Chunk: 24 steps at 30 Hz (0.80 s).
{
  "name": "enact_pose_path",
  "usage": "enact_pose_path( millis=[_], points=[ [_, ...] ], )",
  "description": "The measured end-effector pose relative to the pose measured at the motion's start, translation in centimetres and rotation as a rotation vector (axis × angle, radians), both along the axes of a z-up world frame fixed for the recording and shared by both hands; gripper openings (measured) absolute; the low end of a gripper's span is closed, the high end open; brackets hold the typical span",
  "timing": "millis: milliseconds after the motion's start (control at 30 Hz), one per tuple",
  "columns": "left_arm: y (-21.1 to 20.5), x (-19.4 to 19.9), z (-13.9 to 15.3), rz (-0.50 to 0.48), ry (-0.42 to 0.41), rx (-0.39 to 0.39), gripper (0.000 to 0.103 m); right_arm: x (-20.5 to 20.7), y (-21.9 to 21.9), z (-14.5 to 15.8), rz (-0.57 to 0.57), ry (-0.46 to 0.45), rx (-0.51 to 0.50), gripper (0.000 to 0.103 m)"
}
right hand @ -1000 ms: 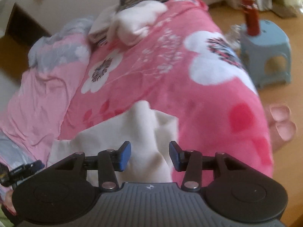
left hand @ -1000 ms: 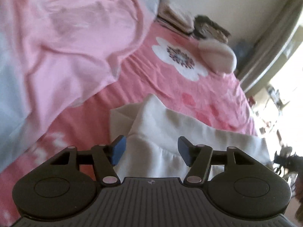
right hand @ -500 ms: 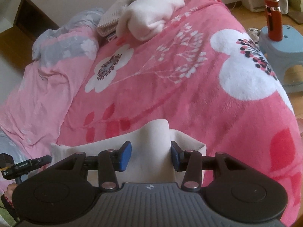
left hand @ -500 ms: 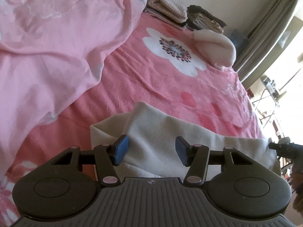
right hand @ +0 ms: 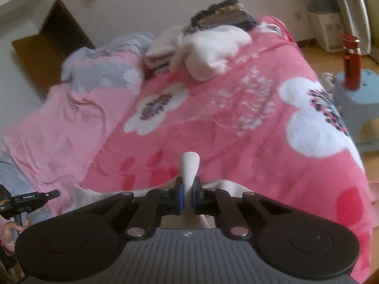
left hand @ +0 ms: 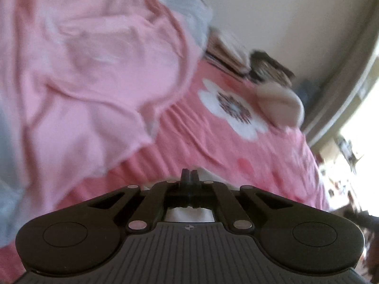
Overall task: Fold clothes
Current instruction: 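Close both tools on the folded hoodie edge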
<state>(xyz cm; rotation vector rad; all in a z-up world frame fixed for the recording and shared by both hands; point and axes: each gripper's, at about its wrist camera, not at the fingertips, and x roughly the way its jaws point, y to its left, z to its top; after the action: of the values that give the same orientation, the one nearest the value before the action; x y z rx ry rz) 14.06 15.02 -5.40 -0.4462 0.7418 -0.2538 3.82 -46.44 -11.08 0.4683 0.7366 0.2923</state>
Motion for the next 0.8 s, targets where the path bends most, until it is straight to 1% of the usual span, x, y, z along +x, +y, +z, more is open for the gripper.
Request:
enact_pose_path(
  millis=[67,133,167,200,233,267,300,367,500,600,633,667,733,767,800],
  points=[
    [0.9,0.4,-0.5,-0.006,0.055,-0.038,0.000,0.5,0.3,-0.3,0.008,0.007,-0.023,0.007],
    [0.8,0.9,-1.2,-0.033,0.112,-0.067,0.000,0.9,-0.4,-1.1,-0.018,0.043,0.003,0.007],
    [0.5,1.1,-1.6,-0.062,0.137,-0.077,0.005,0.9,-0.8,-1.5,-0.031,0.058,0.019,0.007],
    [0.1,1.2,-1.8,-0.089,0.150,-0.074,0.018,1.0,-1.2,-1.9,-0.044,0.073,0.035,0.007],
    [-0.5,1.3,-2.0,-0.117,0.150,-0.058,0.028,1.0,-1.5,-2.3,-0.057,0.087,0.051,0.007],
    [-1.1,1.4,-2.1,-0.146,0.148,-0.038,0.048,1.0,-1.6,-2.6,-0.059,0.094,0.058,0.007],
    [-1.7,1.5,-2.2,-0.169,0.147,-0.011,0.058,1.0,-1.6,-2.8,-0.059,0.096,0.055,0.007],
    [-2.9,1.9,-2.6,-0.213,0.152,0.043,0.058,1.1,-1.5,-2.9,-0.058,0.100,0.055,0.008],
    [-3.6,3.4,-3.6,-0.276,0.152,0.092,0.058,1.1,-1.5,-3.1,-0.060,0.105,0.063,0.008],
    [-3.6,4.4,-3.7,-0.278,0.146,0.082,0.057,1.1,-1.6,-3.3,-0.063,0.109,0.070,0.008],
    [-3.7,4.6,-3.6,-0.282,0.147,0.076,0.055,1.1,-1.6,-3.3,-0.064,0.110,0.071,0.008],
    [-3.9,4.7,-3.5,-0.291,0.144,0.075,0.046,1.1,-1.6,-3.3,-0.065,0.110,0.071,0.008],
    [-4.0,4.5,-3.2,-0.293,0.128,0.097,0.041,1.0,-1.6,-3.3,-0.065,0.108,0.069,0.008],
    [-4.0,4.3,-3.0,-0.292,0.119,0.110,0.035,1.0,-1.6,-3.3,-0.065,0.108,0.069,0.008],
    [-3.8,4.2,-3.0,-0.279,0.117,0.111,0.026,1.0,-1.6,-3.4,-0.065,0.108,0.069,0.008]
  ],
)
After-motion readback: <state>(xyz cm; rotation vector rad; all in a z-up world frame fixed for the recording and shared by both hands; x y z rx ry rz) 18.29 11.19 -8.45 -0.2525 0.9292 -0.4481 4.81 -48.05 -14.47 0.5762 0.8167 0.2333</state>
